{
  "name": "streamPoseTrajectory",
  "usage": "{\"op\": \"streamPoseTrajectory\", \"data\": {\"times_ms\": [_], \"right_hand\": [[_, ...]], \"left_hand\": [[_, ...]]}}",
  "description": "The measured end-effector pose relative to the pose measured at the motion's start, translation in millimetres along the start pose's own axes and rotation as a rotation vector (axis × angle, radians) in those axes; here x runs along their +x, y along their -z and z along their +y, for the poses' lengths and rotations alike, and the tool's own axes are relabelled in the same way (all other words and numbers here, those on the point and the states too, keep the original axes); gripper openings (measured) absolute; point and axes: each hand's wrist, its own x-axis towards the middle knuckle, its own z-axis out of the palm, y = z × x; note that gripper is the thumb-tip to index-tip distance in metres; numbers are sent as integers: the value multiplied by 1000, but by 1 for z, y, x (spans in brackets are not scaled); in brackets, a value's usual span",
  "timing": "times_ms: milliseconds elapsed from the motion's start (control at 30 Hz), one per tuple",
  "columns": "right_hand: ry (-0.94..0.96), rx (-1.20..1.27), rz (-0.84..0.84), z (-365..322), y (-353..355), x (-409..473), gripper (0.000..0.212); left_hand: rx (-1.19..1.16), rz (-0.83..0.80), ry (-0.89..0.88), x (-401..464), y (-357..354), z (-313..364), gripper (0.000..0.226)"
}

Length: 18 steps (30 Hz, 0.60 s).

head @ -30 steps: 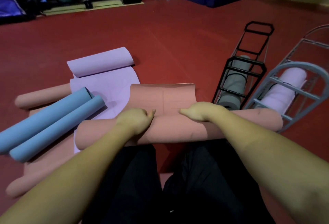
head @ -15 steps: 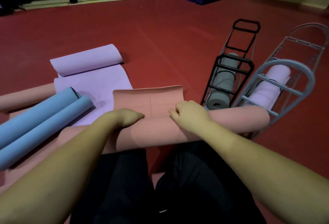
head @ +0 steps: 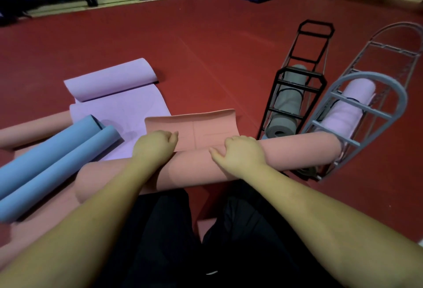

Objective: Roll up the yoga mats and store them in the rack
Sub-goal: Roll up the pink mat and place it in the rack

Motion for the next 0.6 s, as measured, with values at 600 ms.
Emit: {"op": "streamPoseTrajectory", "data": {"times_ms": [600], "right_hand": [[-9, 51, -367, -2, 28, 37, 74]], "left_hand": [[344, -59, -289, -59, -11, -27, 111]]}}
